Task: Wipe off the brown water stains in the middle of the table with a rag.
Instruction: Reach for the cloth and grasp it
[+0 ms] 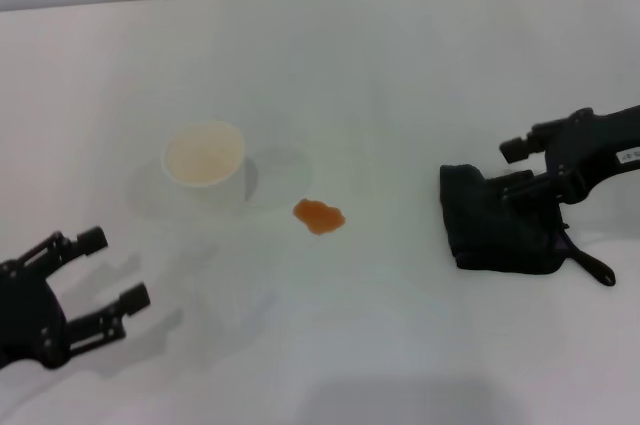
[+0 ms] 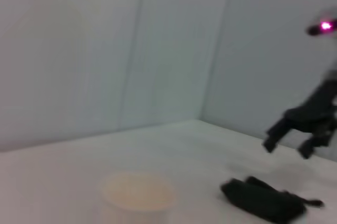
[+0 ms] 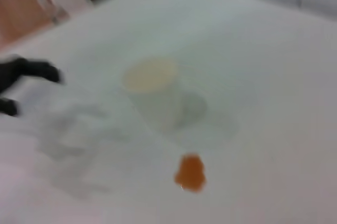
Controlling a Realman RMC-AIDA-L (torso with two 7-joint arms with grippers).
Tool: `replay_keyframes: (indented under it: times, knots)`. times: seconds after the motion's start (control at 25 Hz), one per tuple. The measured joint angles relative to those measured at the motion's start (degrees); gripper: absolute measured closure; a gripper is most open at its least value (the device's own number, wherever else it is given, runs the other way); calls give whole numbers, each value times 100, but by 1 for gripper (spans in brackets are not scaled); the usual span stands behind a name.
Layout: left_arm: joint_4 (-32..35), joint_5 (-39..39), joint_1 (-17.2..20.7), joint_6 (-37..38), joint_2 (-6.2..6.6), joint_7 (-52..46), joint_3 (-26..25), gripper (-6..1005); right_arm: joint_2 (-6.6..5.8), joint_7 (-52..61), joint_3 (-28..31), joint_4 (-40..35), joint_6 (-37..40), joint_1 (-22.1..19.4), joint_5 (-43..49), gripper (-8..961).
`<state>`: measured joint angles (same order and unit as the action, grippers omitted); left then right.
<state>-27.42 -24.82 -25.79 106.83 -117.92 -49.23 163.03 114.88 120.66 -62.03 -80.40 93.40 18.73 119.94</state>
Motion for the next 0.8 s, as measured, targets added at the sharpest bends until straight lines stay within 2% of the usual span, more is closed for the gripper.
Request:
replay_keyframes:
  times: [0.16, 0.32, 0.4, 0.8]
  knots:
    - [-113, 546, -127, 98, 122, -126, 1, 104, 13, 1041, -509, -209, 13, 320, 824, 102]
    - [-369, 917, -310, 305, 152, -197, 1, 104, 30, 1903, -935, -328, -6, 556, 1480, 102]
    - [-494, 991, -366, 433, 169, -207, 1, 105, 40, 2601, -1326, -355, -15, 822, 1962, 103]
    - [-941, 1624, -759, 548, 191, -371, 0, 105, 77, 4075, -2158, -156, 59, 1546, 2639, 103]
